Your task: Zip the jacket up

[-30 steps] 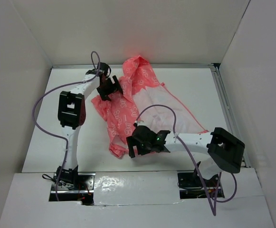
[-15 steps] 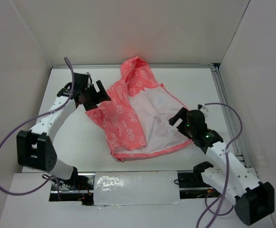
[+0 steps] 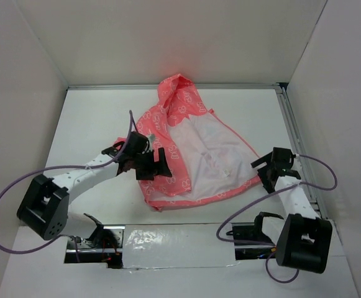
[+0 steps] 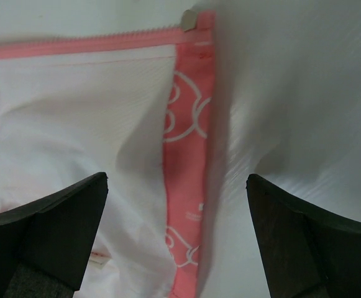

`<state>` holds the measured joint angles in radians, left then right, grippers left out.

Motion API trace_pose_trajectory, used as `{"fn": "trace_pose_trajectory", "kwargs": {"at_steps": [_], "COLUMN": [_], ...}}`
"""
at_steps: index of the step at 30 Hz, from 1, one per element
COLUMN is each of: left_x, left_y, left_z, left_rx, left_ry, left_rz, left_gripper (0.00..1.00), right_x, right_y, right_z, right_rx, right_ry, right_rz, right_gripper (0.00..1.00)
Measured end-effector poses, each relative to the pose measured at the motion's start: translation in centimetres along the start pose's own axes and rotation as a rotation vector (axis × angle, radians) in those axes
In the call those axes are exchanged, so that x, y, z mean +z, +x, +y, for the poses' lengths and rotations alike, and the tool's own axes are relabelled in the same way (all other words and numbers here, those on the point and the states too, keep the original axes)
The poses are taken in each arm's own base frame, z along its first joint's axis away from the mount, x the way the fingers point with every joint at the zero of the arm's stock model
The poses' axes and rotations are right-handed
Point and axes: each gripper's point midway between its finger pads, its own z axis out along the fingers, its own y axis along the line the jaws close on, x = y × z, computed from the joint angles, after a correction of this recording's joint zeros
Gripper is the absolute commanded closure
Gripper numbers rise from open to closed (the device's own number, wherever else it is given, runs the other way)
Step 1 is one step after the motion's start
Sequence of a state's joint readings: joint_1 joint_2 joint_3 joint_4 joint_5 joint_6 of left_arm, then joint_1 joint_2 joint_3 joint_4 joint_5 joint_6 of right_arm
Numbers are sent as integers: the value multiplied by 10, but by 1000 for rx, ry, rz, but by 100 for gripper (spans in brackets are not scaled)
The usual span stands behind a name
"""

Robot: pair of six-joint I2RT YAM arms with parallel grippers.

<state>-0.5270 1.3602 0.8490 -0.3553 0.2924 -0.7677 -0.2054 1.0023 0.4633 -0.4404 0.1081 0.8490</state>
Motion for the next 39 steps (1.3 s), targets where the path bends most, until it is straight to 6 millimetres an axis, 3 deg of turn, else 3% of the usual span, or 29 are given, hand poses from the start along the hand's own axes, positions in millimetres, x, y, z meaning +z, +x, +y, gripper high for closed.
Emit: {"fn": "trace_pose_trajectory", "kwargs": {"at_steps": [4, 7, 8, 10, 11, 12, 16, 19, 24, 26, 29, 31, 35, 37, 38, 39], "left_x": [24, 35, 37, 37, 36, 35, 26, 15, -16, -29, -46, -52, -60, -65, -67, -69], "left_y": [21, 33, 35, 31, 30, 30, 28, 23, 12, 8, 7, 10, 17, 20, 22, 22], "left_z": [20, 37, 40, 41, 42, 43, 51, 56, 38, 30, 27, 29, 35, 37, 37, 37], "left_rx": [-38, -71, -85, -104, -112, -116, -137, -149, -115, -98, -93, -104, -141, -161, -164, -166], "left_ry": [-50, -97, -103, -99, -95, -90, -86, -99, -47, -18, -11, -23, -52, -62, -64, -62], "left_rz": [80, 123, 129, 117, 112, 108, 76, 42, -55, -97, -140, -147, -145, -150, -152, -156], "left_gripper": [1, 1, 1, 1, 1, 1, 1, 1, 1, 1, 1, 1, 1, 1, 1, 1], "right_x": [15, 26, 30, 36, 39, 41, 35, 11, -79, -113, -157, -180, -183, -174, -168, -162], "right_y": [-9, -19, -22, -25, -22, -19, -9, 5, 55, 84, 148, 199, 282, 313, 322, 327], "right_z": [-5, 5, 10, 15, 15, 15, 33, 71, 151, 164, 160, 144, 101, 82, 75, 70], "right_rx": [56, 59, 54, 34, 18, -2, -101, -274, -629, -764, -1008, -1200, -1553, -1686, -1723, -1752], "right_ry": [12, -9, -13, -12, -4, 1, -40, -162, -511, -642, -833, -939, -946, -883, -846, -811], "right_rz": [31, 31, 35, 44, 54, 64, 75, 33, -65, -75, -5, 82, 216, 259, 271, 270], "right_gripper": [5, 19, 44, 69, 90, 100, 100, 100, 100, 100, 100, 100, 92, 65, 18, 15]}}
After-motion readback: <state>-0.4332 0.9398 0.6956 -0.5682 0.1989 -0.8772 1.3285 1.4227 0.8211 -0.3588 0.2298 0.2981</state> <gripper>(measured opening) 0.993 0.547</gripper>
